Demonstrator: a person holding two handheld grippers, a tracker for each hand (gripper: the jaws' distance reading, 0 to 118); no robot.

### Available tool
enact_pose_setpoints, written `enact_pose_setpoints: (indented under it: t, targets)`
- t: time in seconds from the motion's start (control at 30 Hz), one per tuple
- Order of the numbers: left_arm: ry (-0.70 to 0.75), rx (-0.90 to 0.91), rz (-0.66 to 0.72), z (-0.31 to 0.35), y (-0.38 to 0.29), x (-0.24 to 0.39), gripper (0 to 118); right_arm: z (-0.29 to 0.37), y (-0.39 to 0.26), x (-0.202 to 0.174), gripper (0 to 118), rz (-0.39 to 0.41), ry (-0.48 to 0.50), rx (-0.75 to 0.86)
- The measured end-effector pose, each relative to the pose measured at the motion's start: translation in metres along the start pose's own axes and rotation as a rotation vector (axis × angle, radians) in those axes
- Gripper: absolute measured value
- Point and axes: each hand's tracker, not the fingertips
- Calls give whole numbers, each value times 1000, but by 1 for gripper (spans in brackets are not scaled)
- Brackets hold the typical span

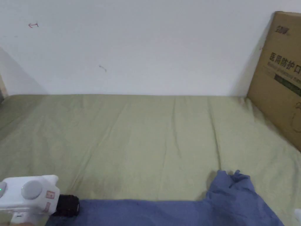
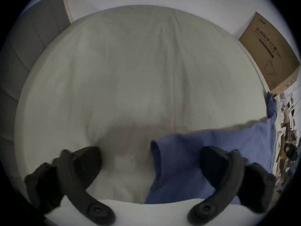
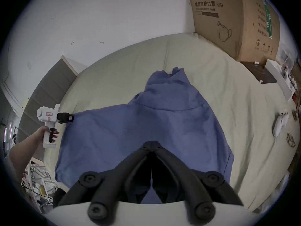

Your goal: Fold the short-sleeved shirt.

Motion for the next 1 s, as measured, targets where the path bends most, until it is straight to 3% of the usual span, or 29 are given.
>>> enact_pose_setpoints:
  t: [0.17,0.23,0.27,0.3,0.33,0.37,0.5,0.53,0.6,0.63,0.77,1.0]
  targets:
    - [85,12,-32,12,-4,25,118,-4,14,24,0,-24,-80,25]
    - [97,53,-80,27,-9,32,109,-8,24,41,0,-65,-82,31]
    - [108,90,-120,39,-12,36,97,-11,30,48,0,-80,-79,32]
    - [106,119,-148,52,-19,36,75,-14,36,54,0,-89,-77,33]
    - [87,145,-177,65,-23,37,26,-17,45,62,0,-100,-74,35]
    - [33,141,-184,73,-26,37,0,-21,52,67,0,-100,-75,36]
    - [43,163,-207,109,-50,36,0,-49,88,77,1,-69,-143,15]
    - [41,159,-211,115,-53,37,0,-60,98,78,30,-66,-162,0]
    - [34,163,-202,122,-58,32,0,-81,111,79,105,-69,-197,-60]
    - [22,162,-182,127,-60,31,0,-94,116,79,118,-75,-183,-93]
    - [-7,151,-125,135,-64,26,0,-127,138,79,117,-90,-191,-129]
    - [2,147,-113,130,-65,29,0,-181,141,74,109,84,-369,-253]
